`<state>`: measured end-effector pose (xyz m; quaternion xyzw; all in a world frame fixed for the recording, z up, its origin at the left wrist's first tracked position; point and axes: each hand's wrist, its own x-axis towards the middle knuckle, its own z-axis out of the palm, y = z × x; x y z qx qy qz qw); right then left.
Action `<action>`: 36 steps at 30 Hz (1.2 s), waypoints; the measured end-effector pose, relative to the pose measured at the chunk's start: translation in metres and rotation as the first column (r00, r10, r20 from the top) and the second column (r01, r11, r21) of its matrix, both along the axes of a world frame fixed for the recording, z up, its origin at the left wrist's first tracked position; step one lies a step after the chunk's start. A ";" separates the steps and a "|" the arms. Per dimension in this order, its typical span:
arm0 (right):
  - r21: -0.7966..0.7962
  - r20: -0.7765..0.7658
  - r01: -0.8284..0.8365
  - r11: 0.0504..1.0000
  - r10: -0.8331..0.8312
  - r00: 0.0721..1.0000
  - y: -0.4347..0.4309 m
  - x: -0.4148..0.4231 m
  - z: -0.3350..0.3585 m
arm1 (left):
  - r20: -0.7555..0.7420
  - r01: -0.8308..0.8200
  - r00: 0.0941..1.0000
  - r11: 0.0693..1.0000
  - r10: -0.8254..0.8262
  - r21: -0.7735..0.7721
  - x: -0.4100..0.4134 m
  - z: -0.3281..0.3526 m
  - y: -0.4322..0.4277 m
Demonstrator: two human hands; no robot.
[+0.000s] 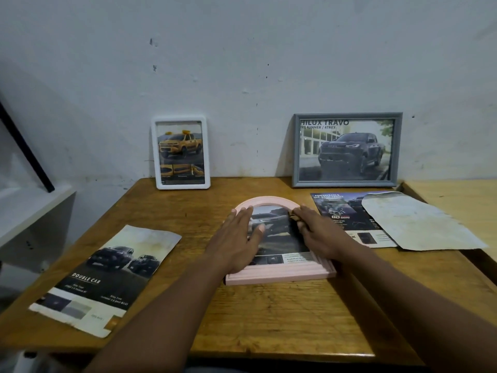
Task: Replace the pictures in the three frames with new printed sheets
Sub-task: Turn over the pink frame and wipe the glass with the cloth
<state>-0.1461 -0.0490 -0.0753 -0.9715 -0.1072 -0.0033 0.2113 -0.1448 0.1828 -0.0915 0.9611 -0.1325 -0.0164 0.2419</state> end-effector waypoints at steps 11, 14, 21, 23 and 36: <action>-0.115 0.166 0.073 0.991 -0.053 0.985 0.038 -0.128 -0.019 | 0.009 -0.113 0.993 0.992 0.114 -0.063 0.003 -0.006 0.000; -0.156 0.181 -0.031 0.987 0.059 0.982 0.065 -0.132 -0.019 | 0.020 -0.140 0.989 0.983 0.144 -0.119 0.004 -0.007 0.002; 0.248 0.011 -0.263 0.932 0.269 0.963 0.096 -0.113 0.012 | -0.168 -0.222 0.972 0.872 0.163 -0.436 0.013 0.002 0.010; 0.449 0.041 -0.194 0.872 0.197 0.980 0.078 -0.100 0.020 | -0.212 -0.247 0.964 0.829 0.159 -0.502 0.013 0.008 0.015; 0.069 0.042 0.085 0.994 -0.088 0.995 0.017 -0.017 -0.019 | 0.479 0.358 0.769 0.906 -0.423 0.225 -0.087 0.004 0.025</action>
